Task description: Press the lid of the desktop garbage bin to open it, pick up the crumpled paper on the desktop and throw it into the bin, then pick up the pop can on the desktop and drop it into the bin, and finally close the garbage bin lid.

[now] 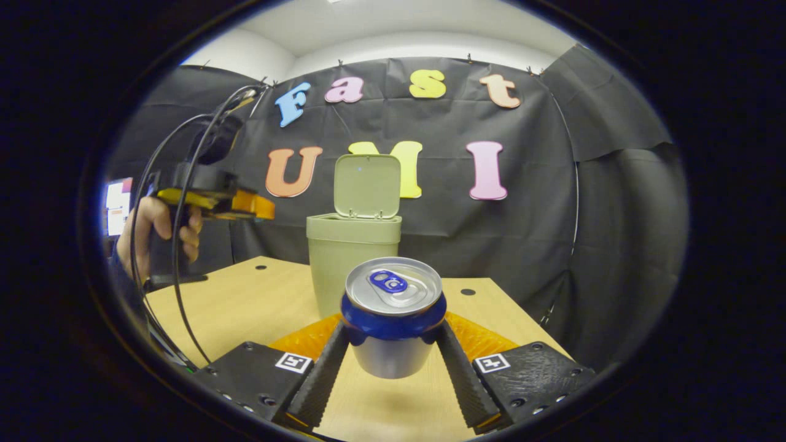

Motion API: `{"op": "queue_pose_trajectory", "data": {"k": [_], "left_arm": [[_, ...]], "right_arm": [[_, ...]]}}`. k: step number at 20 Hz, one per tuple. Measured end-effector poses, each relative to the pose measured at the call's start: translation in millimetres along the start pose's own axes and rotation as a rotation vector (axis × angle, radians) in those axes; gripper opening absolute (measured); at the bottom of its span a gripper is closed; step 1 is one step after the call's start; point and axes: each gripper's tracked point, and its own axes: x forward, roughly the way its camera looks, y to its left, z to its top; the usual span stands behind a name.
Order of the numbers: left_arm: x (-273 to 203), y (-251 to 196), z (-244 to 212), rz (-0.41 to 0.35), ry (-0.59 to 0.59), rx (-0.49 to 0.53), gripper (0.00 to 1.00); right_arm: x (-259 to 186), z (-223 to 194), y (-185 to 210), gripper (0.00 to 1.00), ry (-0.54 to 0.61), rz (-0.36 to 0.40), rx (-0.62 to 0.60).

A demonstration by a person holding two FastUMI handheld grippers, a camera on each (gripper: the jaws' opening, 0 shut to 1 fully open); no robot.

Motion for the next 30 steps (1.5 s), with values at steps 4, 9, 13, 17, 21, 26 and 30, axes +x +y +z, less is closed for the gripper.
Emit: {"op": "queue_pose_trajectory", "data": {"k": [4, 9, 13, 17, 21, 26, 30], "left_arm": [[46.1, -29.5, 40.9, -0.06, -0.039, -0.053, 0.42], [98.2, -47.7, 54.3, -0.068, -0.041, -0.009, 0.42], [127.2, -50.7, 37.2, -0.081, -0.006, 0.028, 0.42], [139.7, -49.4, 15.5, -0.085, 0.047, 0.022, 0.43], [140.2, -62.8, 2.7, -0.115, 0.074, 0.01, 0.67], [126.3, -65.8, -4.6, -0.095, 0.059, 0.056, 0.9], [98.8, -70.3, -1.1, -0.104, -0.019, 0.078, 0.95]], "right_arm": [[4.9, -1.6, -11.7, 0.81, 0.01, -0.013, 0.017], [8.9, 1.4, -23.4, 0.81, -0.001, -0.035, 0.017], [12.5, 0.5, -26.4, 0.81, 0.006, -0.029, 0.032], [17.1, 1.0, -36.7, 0.81, 0.003, -0.043, 0.051], [21.8, 1.4, -38.6, 0.81, 0.0, -0.046, 0.057], [23.1, -1.7, -36.7, 0.81, 0.006, -0.047, 0.045], [22.7, -0.7, -36.3, 0.81, -0.001, -0.049, 0.03]]}}
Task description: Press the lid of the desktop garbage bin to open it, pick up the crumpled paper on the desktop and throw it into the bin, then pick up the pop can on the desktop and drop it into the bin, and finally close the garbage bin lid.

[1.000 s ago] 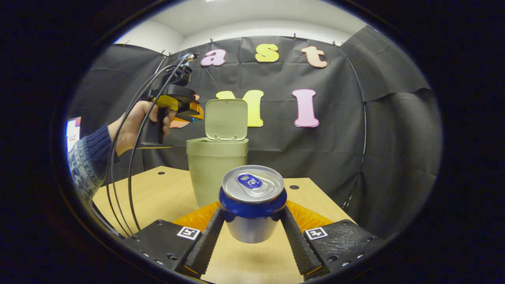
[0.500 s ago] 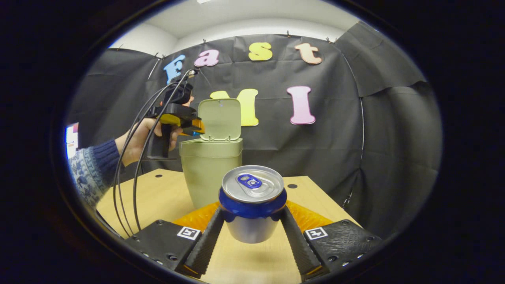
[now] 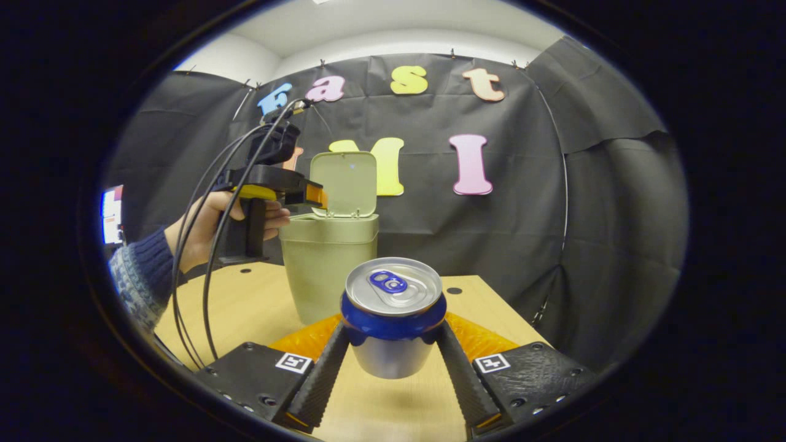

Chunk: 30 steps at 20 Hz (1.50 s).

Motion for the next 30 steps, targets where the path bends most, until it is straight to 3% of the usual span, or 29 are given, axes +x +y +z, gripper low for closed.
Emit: {"op": "queue_pose_trajectory", "data": {"k": [1, 2, 5, 7, 10, 19, 25, 30], "left_arm": [[-8.9, 1.6, 2.0, 0.013, -0.021, 0.012, 1.0], [-19.1, 2.2, 5.2, 0.018, -0.052, 0.027, 0.95], [-54.0, -0.8, 9.2, -0.004, -0.126, 0.074, 0.95], [-79.6, 10.3, 7.1, 0.024, -0.151, 0.092, 0.95], [-115.0, 25.4, -6.1, 0.049, -0.14, 0.051, 0.94], [-210.2, 108.0, -55.0, 0.178, -0.159, 0.039, 0.95], [-232.8, 132.4, -80.4, 0.179, -0.116, 0.037, 0.95], [-235.1, 142.1, -86.0, 0.171, -0.097, 0.02, 0.95]], "right_arm": [[0.2, -0.5, 1.7, 0.81, -0.001, 0.001, -0.002], [0.7, -0.8, 3.4, 0.81, -0.001, 0.003, -0.008], [7.1, -6.1, 2.2, 0.81, 0.003, -0.012, -0.024], [11.9, -10.8, 0.7, 0.81, 0.014, -0.028, -0.024], [18.9, -19.3, 4.1, 0.81, 0.031, -0.044, -0.049], [25.3, -33.1, 40.3, 0.81, 0.043, 0.03, -0.043], [0.4, -35.1, 99.0, 0.81, 0.074, 0.139, -0.006], [-9.1, -24.5, 115.8, 0.81, 0.065, 0.108, -0.082]]}}
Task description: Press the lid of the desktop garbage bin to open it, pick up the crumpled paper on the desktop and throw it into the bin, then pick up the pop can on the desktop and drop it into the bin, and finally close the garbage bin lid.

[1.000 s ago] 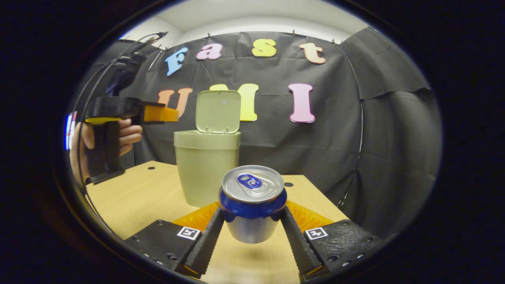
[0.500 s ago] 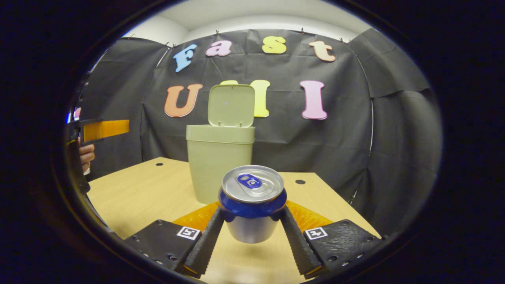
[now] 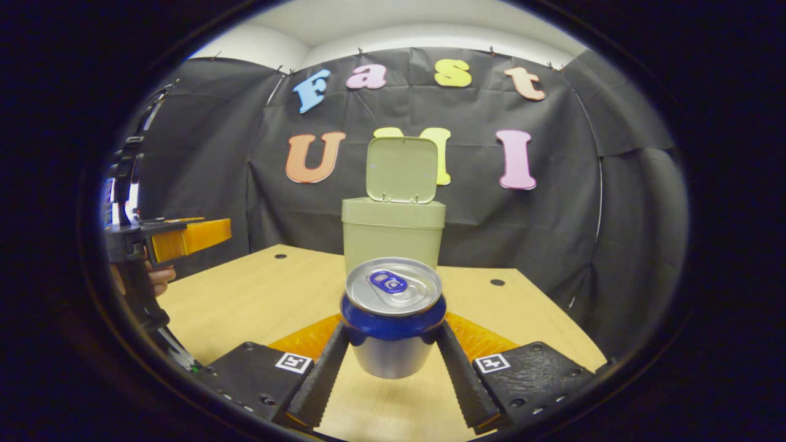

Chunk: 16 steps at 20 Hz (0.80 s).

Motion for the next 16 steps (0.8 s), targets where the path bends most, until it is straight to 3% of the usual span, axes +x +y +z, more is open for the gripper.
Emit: {"op": "queue_pose_trajectory", "data": {"k": [8, 16], "left_arm": [[-3.8, 8.4, -1.5, -0.001, 0.009, -0.01, 0.95], [-6.9, 3.3, 0.7, -0.012, 0.003, 0.019, 0.95]], "right_arm": [[-2.0, 70.3, 0.4, 0.81, -0.049, -0.015, 0.015], [30.5, 156.2, -8.6, 0.81, -0.083, -0.026, -0.019]]}}
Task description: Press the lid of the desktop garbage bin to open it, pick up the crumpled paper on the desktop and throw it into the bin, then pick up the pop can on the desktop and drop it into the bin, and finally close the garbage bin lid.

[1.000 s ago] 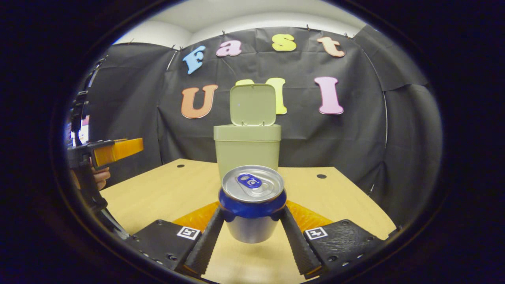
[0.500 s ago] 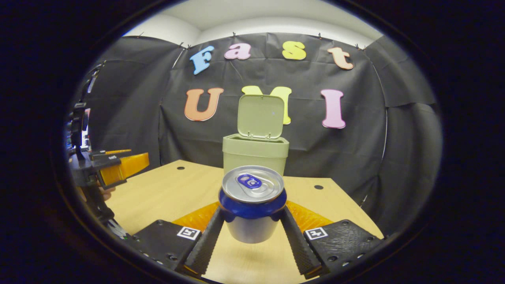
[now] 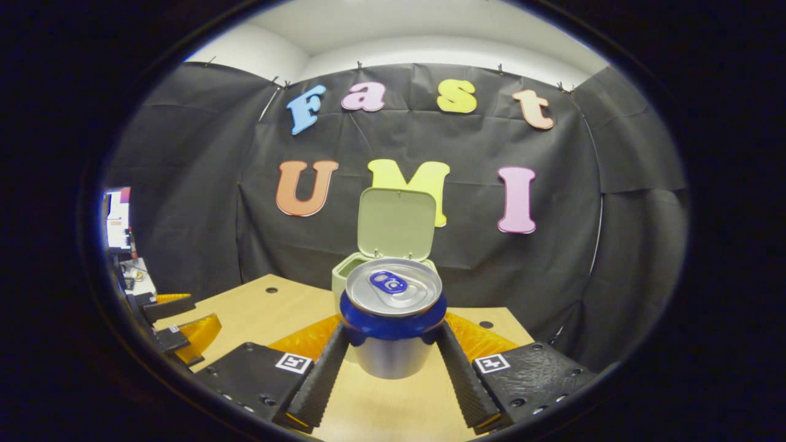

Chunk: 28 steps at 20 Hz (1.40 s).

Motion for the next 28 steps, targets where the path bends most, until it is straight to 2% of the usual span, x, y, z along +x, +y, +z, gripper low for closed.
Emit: {"op": "queue_pose_trajectory", "data": {"k": [4, 10, 14, 17, 21, 28], "left_arm": [[-1.3, 7.2, 2.0, 0.026, -0.008, -0.01, 0.95], [4.9, 6.2, -1.9, 0.034, 0.002, 0.008, 0.95], [6.1, 5.4, -2.8, 0.026, 0.002, 0.0, 0.95], [8.7, 12.1, -6.9, 0.032, 0.009, -0.004, 0.95], [11.6, 23.4, -10.5, 0.047, 0.023, -0.016, 0.95], [13.3, 26.6, -14.2, 0.044, 0.026, -0.027, 0.95]], "right_arm": [[42.5, 34.1, -5.9, 0.81, 0.019, -0.023, 0.023], [137.6, 71.1, -6.8, 0.81, 0.051, -0.039, 0.096], [208.5, 56.3, -9.4, 0.81, 0.108, -0.077, 0.116], [246.9, 38.5, -5.7, 0.81, 0.154, -0.09, 0.084], [257.7, 17.7, 18.4, 0.82, 0.219, -0.038, 0.076], [252.2, 21.4, 23.2, 0.83, 0.209, -0.041, 0.028]]}}
